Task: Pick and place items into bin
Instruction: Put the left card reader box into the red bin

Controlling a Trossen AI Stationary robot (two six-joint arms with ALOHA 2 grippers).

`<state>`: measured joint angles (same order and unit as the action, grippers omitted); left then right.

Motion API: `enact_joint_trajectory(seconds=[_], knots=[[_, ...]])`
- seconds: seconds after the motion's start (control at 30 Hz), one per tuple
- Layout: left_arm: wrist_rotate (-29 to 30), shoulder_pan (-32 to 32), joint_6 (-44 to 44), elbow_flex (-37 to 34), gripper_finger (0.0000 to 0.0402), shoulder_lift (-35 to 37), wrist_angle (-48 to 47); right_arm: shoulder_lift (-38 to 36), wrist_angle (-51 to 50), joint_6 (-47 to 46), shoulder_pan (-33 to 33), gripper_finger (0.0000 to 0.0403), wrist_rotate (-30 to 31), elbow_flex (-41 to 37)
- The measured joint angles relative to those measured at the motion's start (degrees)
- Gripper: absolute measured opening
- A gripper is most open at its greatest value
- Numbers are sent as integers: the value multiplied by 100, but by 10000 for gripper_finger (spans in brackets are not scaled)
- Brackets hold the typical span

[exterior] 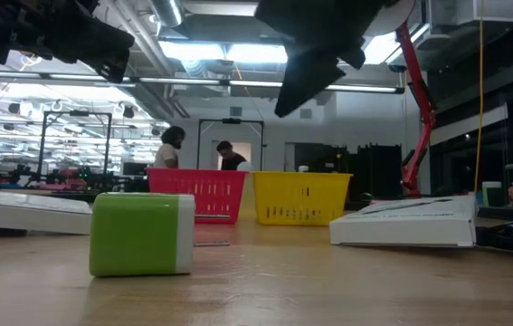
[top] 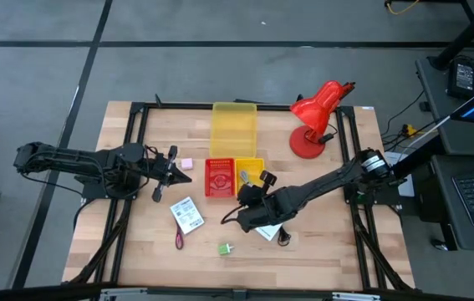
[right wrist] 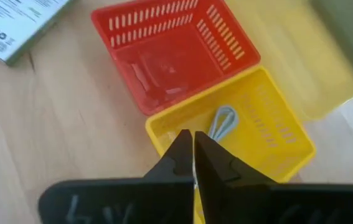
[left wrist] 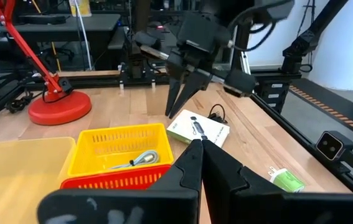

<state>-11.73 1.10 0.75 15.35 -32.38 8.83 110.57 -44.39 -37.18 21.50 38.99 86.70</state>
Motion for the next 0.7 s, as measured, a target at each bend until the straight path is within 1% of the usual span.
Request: enact_joint_trajectory(seconds=[0.07,0.13,0.33,0.4,0.57,0.7], knots=[[2,0,0,0,4,-2,-3,-239,437,77,4,0,37,-305],[3,0,-2,0,4,0,7,-523,1107,296,4,0,55,-761],[4,0,-2,0,4,-1,6,-1244,3883,1429,0,0,-41,-2457],[4,0,-2,0,4,0,8,-1466,4642,1762,0,0,-43,-2944],[8,0,-2,0,4,-2,-3,-1891,6433,2573,0,0,-60,-3944],[7,0,0,0,4,-2,-2,-2007,7644,3072,0,0,-62,-4591]])
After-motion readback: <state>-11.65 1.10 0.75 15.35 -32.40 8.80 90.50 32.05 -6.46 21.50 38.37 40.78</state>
